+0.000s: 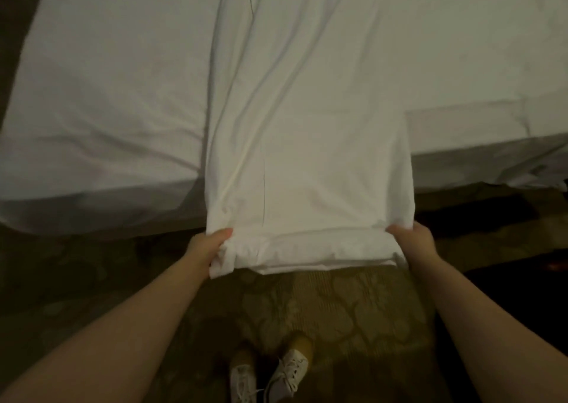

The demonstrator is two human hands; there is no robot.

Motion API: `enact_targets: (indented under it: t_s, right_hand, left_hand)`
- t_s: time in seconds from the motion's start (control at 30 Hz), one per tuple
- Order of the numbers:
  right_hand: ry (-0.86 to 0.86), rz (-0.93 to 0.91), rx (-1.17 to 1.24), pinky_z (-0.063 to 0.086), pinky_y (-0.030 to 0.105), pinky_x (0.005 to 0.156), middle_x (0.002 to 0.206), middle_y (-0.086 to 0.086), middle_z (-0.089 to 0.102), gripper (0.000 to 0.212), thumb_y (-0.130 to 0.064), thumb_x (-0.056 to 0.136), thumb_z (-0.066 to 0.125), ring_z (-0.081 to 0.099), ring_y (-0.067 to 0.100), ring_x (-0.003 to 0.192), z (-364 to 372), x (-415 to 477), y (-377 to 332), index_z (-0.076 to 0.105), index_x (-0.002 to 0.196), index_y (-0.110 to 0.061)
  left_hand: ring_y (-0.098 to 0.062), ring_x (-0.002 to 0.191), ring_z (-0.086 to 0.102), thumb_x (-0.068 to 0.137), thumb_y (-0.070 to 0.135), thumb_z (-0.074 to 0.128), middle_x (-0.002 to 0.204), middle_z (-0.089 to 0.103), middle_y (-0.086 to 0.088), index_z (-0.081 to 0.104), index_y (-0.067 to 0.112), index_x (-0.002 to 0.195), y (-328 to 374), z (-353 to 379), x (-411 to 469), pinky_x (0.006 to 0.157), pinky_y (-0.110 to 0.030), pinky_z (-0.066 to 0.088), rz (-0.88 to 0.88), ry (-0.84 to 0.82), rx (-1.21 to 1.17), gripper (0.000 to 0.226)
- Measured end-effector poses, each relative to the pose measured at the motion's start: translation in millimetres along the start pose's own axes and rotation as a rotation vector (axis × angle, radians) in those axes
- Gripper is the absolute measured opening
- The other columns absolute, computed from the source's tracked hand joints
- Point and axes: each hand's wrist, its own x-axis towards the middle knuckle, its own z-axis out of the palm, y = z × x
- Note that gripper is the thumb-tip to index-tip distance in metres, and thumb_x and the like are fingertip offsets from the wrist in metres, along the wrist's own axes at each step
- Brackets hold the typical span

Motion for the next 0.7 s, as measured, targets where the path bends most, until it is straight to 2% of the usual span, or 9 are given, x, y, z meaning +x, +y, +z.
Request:
enact_targets:
  t_s: [0.17, 0.27, 0.33, 0.37, 0.43, 0.5, 0.53, 0.6, 0.7]
  right_hand:
    - [0.102, -0.172, 0.051, 0.045, 0.035, 0.074, 0.113, 0.002, 0.050, 0.049, -0.021, 0.090, 0.059, 0.052, 0.017, 0.089, -16, -42, -5, 0.039, 0.134, -0.014]
    - [0.091, -0.301, 0.050, 0.048, 0.032, 0.067, 0.121, -0.005, 0.045, 0.063, -0.021, 0.090, 0.060, 0.054, 0.018, 0.092, -32, -75, -20, 0.029, 0.144, -0.029]
    - [0.089, -0.383, 0.034, 0.048, 0.024, 0.053, 0.112, -0.008, 0.050, 0.057, -0.019, 0.092, 0.058, 0.056, 0.015, 0.077, -39, -95, -33, 0.034, 0.141, -0.036]
    - [0.078, -0.402, 0.050, 0.044, 0.020, 0.045, 0.099, -0.006, 0.056, 0.048, -0.018, 0.093, 0.057, 0.053, 0.012, 0.063, -44, -103, -40, 0.043, 0.135, -0.035]
    - [0.043, -0.406, 0.090, 0.037, 0.018, 0.036, 0.074, -0.002, 0.054, 0.027, -0.016, 0.094, 0.057, 0.043, 0.008, 0.044, -54, -120, -52, 0.061, 0.119, -0.022]
    - [0.028, -0.390, 0.106, 0.037, 0.020, 0.041, 0.070, 0.000, 0.052, 0.017, -0.015, 0.093, 0.058, 0.042, 0.009, 0.046, -67, -137, -60, 0.067, 0.108, -0.014]
    - [0.024, -0.377, 0.127, 0.038, 0.021, 0.046, 0.073, 0.000, 0.053, 0.016, -0.016, 0.093, 0.058, 0.042, 0.011, 0.051, -75, -147, -63, 0.068, 0.106, -0.013]
    - [-0.007, -0.349, 0.193, 0.041, 0.021, 0.047, 0.077, 0.000, 0.054, 0.016, -0.017, 0.093, 0.057, 0.043, 0.013, 0.061, -93, -169, -71, 0.068, 0.105, -0.015]
    - [-0.082, -0.371, 0.319, 0.040, 0.013, 0.039, 0.081, 0.003, 0.054, 0.012, -0.017, 0.092, 0.058, 0.044, 0.014, 0.067, -123, -207, -86, 0.068, 0.100, -0.018]
  left_hand:
    - [-0.030, 0.107, 0.057, 0.082, 0.016, 0.069, 0.124, 0.056, -0.015, 0.044, 0.007, 0.136, 6, -19, -28, 0.086, -0.040, 0.049, 0.062, -0.124, -0.142, 0.060]
    - [-0.028, 0.114, 0.051, 0.084, 0.014, 0.066, 0.136, 0.046, -0.009, 0.032, 0.019, 0.143, 27, -31, -66, 0.096, -0.044, 0.045, 0.230, -0.096, -0.032, 0.068]
    - [-0.026, 0.123, 0.044, 0.089, 0.015, 0.061, 0.145, 0.034, -0.004, 0.019, 0.030, 0.147, 40, -37, -98, 0.102, -0.045, 0.040, 0.401, -0.082, 0.047, 0.074]
    - [-0.024, 0.125, 0.040, 0.092, 0.017, 0.058, 0.146, 0.030, 0.000, 0.014, 0.034, 0.148, 47, -41, -113, 0.102, -0.043, 0.038, 0.479, -0.096, 0.060, 0.074]
    - [-0.018, 0.119, 0.041, 0.095, 0.016, 0.052, 0.136, 0.032, 0.006, 0.026, 0.037, 0.144, 60, -48, -145, 0.098, -0.035, 0.038, 0.585, -0.138, 0.070, 0.059]
    - [-0.014, 0.100, 0.049, 0.096, 0.014, 0.050, 0.127, 0.044, 0.003, 0.059, 0.033, 0.114, 68, -53, -174, 0.088, -0.029, 0.042, 0.632, -0.130, 0.135, 0.028]
    - [-0.012, 0.089, 0.050, 0.095, 0.012, 0.050, 0.119, 0.050, -0.001, 0.064, 0.030, 0.097, 71, -55, -188, 0.080, -0.026, 0.043, 0.640, -0.112, 0.152, 0.023]
    - [-0.012, 0.080, 0.050, 0.093, 0.009, 0.052, 0.103, 0.055, -0.005, 0.063, 0.025, 0.081, 76, -59, -220, 0.070, -0.024, 0.042, 0.613, -0.118, 0.129, 0.023]
    - [-0.016, 0.088, 0.052, 0.092, 0.009, 0.055, 0.100, 0.057, -0.006, 0.064, 0.021, 0.083, 84, -70, -275, 0.073, -0.024, 0.045, 0.640, -0.157, 0.096, 0.017]
